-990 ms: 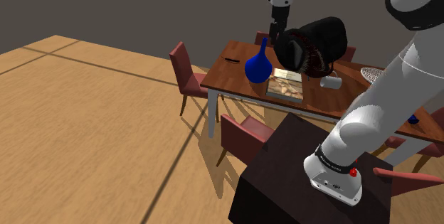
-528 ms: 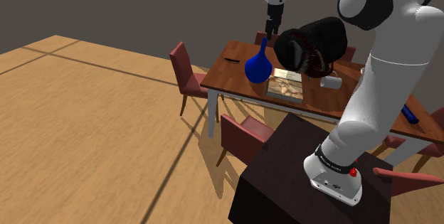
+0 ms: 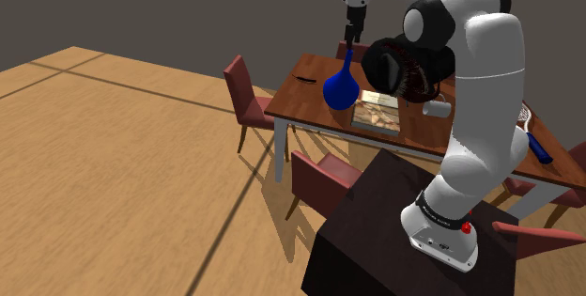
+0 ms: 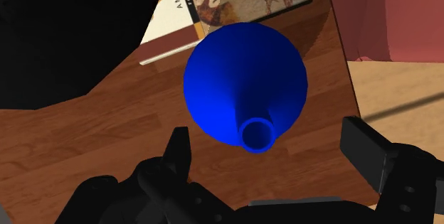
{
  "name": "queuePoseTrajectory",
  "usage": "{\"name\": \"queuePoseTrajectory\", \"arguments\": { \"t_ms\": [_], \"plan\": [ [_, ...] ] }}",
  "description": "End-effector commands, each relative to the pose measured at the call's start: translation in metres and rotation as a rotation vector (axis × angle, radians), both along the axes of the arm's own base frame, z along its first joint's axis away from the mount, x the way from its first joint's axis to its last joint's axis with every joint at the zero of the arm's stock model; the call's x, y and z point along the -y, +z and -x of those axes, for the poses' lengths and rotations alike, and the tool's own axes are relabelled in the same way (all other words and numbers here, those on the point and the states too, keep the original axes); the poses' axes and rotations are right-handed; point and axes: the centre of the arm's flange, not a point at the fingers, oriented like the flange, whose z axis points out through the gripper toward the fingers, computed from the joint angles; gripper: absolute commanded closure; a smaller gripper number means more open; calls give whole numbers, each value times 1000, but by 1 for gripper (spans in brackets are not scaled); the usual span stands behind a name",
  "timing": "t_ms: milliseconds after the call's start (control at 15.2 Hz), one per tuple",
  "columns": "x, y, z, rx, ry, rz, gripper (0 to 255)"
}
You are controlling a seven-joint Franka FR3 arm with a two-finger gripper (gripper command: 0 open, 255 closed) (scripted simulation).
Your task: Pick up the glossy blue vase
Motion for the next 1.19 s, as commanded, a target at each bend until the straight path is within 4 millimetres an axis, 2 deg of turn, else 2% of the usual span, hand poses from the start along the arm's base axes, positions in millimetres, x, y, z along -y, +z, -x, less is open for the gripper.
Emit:
{"name": "queuePoseTrajectory", "arguments": {
  "t_ms": [0,264,396,462,1056,1122],
  "plan": [
    [2,-10,-1,1,1,0,0],
    [2,-34,-1,1,1,0,0],
    [2,-34,-1,1,1,0,0],
    [2,-34,-1,1,1,0,255],
    [2,-34,-1,1,1,0,255],
    [2,-29,-1,1,1,0,255]
  ]
}}
